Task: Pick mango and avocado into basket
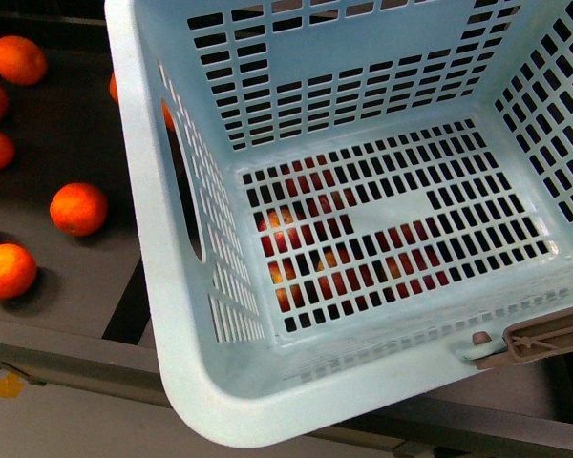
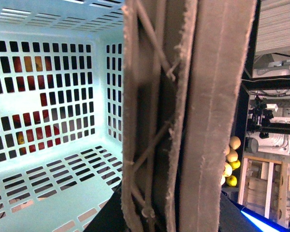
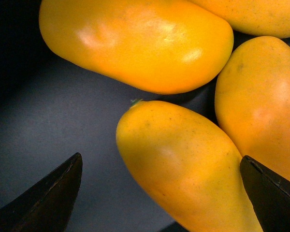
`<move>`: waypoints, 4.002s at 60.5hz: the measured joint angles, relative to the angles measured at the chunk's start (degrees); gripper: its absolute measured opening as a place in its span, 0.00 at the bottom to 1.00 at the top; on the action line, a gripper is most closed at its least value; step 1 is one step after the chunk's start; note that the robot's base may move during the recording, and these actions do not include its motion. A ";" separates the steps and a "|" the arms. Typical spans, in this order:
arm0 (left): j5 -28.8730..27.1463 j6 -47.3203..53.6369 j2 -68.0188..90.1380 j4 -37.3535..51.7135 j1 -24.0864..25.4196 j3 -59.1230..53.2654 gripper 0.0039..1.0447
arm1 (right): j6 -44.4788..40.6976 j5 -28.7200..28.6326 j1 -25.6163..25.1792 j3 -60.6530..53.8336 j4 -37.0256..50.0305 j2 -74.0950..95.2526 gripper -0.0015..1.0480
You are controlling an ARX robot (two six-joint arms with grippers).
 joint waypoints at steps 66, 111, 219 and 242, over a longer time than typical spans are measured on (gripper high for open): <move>0.00 0.00 0.00 0.00 0.00 0.00 0.15 | -15.67 4.52 1.40 6.99 -4.20 9.27 0.92; 0.00 0.00 0.00 0.00 0.00 0.00 0.15 | -15.65 2.91 -0.04 6.40 -3.65 9.35 0.60; 0.00 0.00 0.00 0.00 0.00 0.00 0.15 | 15.78 -18.84 44.72 -34.36 -3.17 -78.18 0.60; 0.13 0.20 0.00 -0.02 0.00 0.00 0.15 | 21.75 -17.92 43.80 -37.11 1.05 -79.10 0.91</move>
